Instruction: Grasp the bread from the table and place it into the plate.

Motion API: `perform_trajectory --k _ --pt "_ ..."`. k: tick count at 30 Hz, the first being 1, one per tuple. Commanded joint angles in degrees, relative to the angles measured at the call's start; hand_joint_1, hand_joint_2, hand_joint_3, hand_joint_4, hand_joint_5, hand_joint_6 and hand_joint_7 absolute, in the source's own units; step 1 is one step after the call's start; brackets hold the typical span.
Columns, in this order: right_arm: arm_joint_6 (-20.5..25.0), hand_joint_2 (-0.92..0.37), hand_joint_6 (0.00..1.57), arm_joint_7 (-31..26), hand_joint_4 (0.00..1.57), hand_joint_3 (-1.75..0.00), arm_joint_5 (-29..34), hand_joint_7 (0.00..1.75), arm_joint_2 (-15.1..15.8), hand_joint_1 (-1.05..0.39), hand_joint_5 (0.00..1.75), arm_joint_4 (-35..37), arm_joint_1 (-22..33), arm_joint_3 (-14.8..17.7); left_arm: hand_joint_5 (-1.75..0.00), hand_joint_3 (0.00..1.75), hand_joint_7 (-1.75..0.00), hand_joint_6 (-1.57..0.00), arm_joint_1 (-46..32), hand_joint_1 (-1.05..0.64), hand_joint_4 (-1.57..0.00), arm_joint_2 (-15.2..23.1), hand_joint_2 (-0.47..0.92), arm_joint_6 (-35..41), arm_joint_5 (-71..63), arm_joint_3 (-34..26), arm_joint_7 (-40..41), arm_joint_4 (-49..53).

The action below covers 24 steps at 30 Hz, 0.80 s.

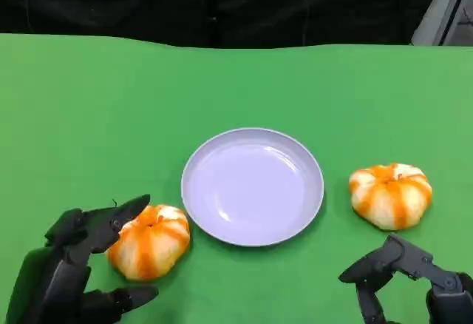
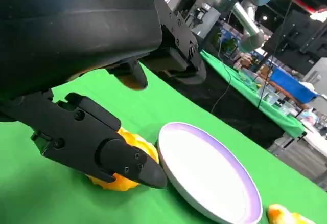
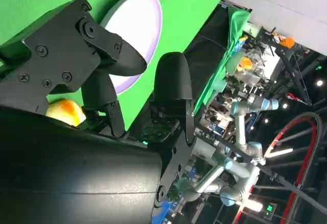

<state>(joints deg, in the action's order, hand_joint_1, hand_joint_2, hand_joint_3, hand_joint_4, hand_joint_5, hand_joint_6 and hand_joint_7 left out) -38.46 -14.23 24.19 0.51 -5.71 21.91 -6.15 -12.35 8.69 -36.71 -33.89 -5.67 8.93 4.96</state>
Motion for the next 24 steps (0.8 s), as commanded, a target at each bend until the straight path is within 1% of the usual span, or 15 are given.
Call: perform_trajectory --k 1,5,8,12,15,19,24 --pt "0.7 -0.37 0.75 -0.4 0.69 -1.25 -0.2 1.25 -0.2 -0.06 1.57 0.1 -0.6 -0.4 -0.60 0.00 0.00 -0.29 0.4 -0.55 -0.05 4.5 0.87 12.0 -14.8 4.1 -3.3 -9.5" --pt "1.0 -0.35 0.76 -0.7 0.71 -1.29 0.0 1.25 -0.4 -0.03 1.57 -0.2 -0.5 -0.6 -0.61 0.00 0.00 -0.27 1.6 -0.56 -0.08 5.0 0.86 20.9 -21.1 8.4 -6.4 -13.2" --pt "0.6 -0.33 0.76 -0.6 0.70 -1.31 -0.3 1.24 -0.2 -0.02 1.57 -0.2 -0.4 -0.6 -0.54 0.00 -0.01 -0.31 2.4 -0.59 -0.20 4.4 0.84 26.7 -24.9 11.6 -7.7 -14.8" --pt "0.7 -0.34 0.76 -0.7 0.70 -1.29 -0.1 1.24 -0.1 -0.05 1.57 -0.4 -0.2 -0.5 -0.45 0.00 0.00 -0.30 3.4 -0.60 -0.25 4.4 0.85 32.2 -27.2 15.1 -9.3 -15.9" --pt "0.7 -0.35 0.76 -0.6 0.70 -1.29 -0.1 1.24 -0.1 -0.03 1.57 -0.6 -0.1 -0.6 -0.41 0.01 0.00 -0.30 5.8 -0.62 -0.26 4.5 0.87 36.3 -30.5 18.1 -10.8 -15.0" --pt "0.9 -0.35 0.76 -0.4 0.70 -1.29 -0.5 1.24 -0.2 -0.03 1.57 -0.6 0.0 -0.8 -0.39 0.01 0.00 -0.29 9.1 -0.63 -0.26 4.3 0.89 42.3 -33.3 21.3 -15.1 -12.3" --pt "0.8 -0.35 0.76 -0.5 0.70 -1.28 -0.1 1.23 -0.1 -0.04 1.57 -0.5 0.0 -0.9 -0.33 0.00 0.00 -0.31 12.1 -0.62 -0.30 4.1 0.89 48.0 -34.6 23.9 -16.3 -7.8"
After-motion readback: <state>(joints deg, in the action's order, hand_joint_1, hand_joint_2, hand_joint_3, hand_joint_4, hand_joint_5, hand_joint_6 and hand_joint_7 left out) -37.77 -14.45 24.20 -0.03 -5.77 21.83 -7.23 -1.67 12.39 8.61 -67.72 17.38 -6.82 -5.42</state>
